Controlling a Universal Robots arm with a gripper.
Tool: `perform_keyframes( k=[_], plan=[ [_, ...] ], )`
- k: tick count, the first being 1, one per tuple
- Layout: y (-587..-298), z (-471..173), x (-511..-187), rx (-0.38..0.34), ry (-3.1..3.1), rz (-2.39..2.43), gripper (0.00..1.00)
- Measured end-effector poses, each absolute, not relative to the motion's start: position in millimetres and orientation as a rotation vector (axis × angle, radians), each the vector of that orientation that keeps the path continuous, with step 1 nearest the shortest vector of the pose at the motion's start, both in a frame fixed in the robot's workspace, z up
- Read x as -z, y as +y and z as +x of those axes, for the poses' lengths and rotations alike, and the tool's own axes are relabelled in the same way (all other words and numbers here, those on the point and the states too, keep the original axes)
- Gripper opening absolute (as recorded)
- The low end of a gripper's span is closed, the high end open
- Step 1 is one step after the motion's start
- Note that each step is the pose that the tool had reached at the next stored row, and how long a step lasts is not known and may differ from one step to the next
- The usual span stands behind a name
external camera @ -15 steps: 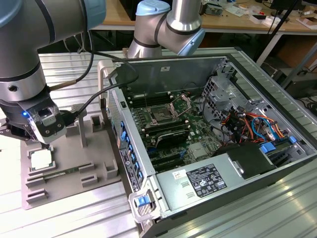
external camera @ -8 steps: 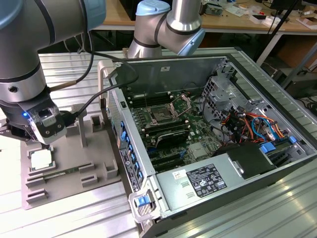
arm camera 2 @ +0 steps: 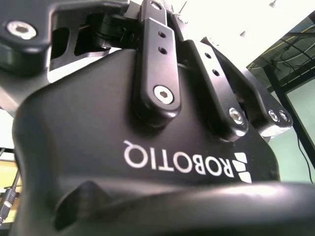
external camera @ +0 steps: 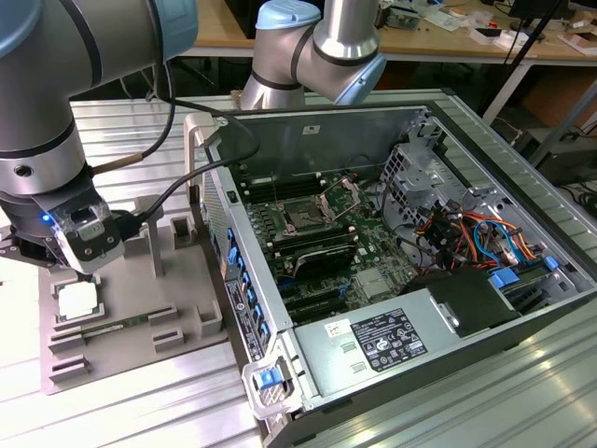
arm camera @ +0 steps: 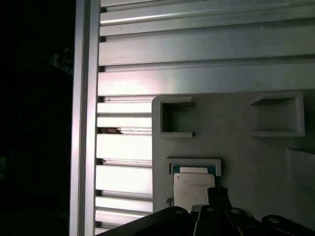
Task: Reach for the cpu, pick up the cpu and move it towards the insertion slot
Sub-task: 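Pick up the cpu and move it towards the insertion slot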
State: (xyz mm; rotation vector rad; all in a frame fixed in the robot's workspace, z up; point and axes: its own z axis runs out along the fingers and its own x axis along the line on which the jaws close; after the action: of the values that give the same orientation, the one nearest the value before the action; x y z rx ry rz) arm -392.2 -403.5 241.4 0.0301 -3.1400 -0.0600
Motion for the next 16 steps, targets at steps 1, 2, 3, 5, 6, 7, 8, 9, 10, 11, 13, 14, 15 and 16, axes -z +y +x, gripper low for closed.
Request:
perform_keyframes(
  k=[1,2,3,5,6,7,8,9,10,11,13,14,15,16],
  plan=[
    [-403.6,-392.4,-241.3,0.060,-3.140,0.030,0.11],
    [-403.7,-392.6,-241.1,0.060,-3.140,0.030,0.11],
    [-403.9,-392.8,-241.0,0.060,-3.140,0.030,0.11],
    [-404.3,-393.4,-240.7,0.060,-3.140,0.030,0.11],
    [-404.9,-393.7,-240.6,0.060,-3.140,0.030,0.11],
    [-405.4,-393.9,-240.4,0.060,-3.140,0.030,0.11],
    [-405.8,-394.1,-240.3,0.060,-3.140,0.030,0.11],
    [-406.3,-394.2,-240.1,0.060,-3.140,0.030,0.11],
    [-406.5,-394.4,-240.0,0.060,-3.140,0.030,0.11],
    [-406.6,-394.5,-239.9,0.060,-3.140,0.030,0.11],
    [-407.2,-394.9,-239.6,0.060,-3.140,0.030,0.11],
    [-407.3,-395.0,-239.5,0.060,-3.140,0.030,0.11],
    [-407.6,-395.3,-239.4,0.060,-3.140,0.030,0.11],
    [-407.8,-395.6,-239.2,0.060,-3.140,0.030,0.11]
  ],
)
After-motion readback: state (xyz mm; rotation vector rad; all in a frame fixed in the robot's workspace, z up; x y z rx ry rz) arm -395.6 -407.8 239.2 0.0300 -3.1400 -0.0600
